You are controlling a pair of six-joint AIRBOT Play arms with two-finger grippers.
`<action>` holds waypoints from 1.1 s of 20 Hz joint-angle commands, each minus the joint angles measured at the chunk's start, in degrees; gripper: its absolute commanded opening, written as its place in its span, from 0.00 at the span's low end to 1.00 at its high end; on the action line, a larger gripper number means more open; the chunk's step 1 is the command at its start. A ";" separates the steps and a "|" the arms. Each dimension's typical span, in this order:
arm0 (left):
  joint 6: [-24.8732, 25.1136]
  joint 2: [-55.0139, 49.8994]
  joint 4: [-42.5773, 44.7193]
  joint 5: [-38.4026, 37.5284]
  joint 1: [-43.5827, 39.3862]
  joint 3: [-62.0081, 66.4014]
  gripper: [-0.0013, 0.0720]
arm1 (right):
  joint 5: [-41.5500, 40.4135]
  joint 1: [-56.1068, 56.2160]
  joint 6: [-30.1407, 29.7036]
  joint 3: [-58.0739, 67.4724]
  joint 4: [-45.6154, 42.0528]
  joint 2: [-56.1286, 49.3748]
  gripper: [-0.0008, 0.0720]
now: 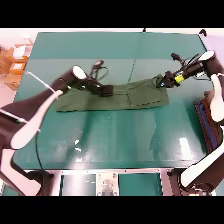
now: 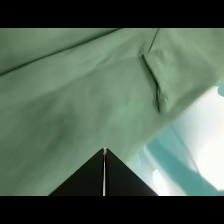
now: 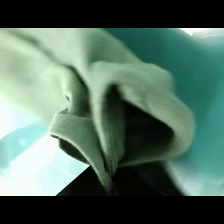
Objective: Fold the shirts.
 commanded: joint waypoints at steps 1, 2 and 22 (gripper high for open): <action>-1.22 -5.46 -2.84 9.46 -6.25 2.01 0.05 | 7.08 1.88 3.28 0.61 2.75 7.23 0.03; -2.36 -7.32 -2.78 9.29 -7.28 4.09 0.05 | 7.87 2.80 3.93 0.63 2.75 9.05 0.03; -9.55 -9.44 5.22 -24.20 3.04 24.68 0.05 | 0.39 11.45 14.03 3.23 7.54 17.68 0.03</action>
